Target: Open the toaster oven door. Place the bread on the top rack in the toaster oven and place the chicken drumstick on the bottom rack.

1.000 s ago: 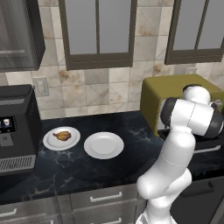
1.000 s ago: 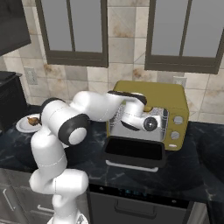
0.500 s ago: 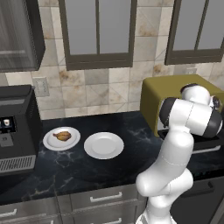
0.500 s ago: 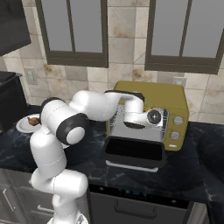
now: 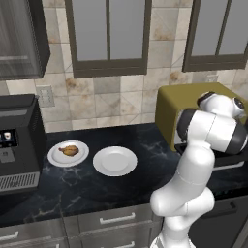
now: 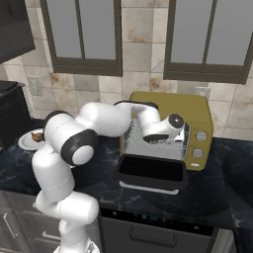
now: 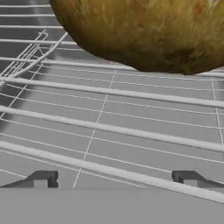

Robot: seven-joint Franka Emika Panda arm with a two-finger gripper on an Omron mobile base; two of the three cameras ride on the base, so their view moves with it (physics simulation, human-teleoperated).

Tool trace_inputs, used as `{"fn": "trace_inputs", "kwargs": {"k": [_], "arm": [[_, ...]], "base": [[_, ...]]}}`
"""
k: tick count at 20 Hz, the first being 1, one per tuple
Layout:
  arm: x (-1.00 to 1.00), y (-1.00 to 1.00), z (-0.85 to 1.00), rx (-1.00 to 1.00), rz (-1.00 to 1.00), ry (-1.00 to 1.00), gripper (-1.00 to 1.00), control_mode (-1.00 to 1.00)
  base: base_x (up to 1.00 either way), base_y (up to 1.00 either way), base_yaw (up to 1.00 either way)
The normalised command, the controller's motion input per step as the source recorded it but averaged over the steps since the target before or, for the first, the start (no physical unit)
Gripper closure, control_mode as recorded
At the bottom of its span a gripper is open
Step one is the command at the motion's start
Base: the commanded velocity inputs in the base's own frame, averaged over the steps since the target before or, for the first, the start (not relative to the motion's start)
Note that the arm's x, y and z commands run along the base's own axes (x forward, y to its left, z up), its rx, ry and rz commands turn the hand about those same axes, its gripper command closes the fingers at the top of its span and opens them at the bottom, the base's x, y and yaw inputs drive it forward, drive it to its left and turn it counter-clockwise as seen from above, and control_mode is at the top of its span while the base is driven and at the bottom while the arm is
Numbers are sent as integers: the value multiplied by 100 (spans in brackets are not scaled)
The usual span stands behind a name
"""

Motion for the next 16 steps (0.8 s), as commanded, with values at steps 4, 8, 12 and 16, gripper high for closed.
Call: {"fn": "trace_inputs", "kwargs": {"k": [4,8,12,16], "arm": [[-100,0,-40,-5,1,18,-100,-100],[-100,0,-37,-4,0,17,-100,-100],[-100,0,-41,-3,0,16,-100,-100],[-100,-8,-36,-1,1,12,-100,-100]], "base": [[0,0,0],[0,0,0],[0,0,0],[0,0,0]]}}
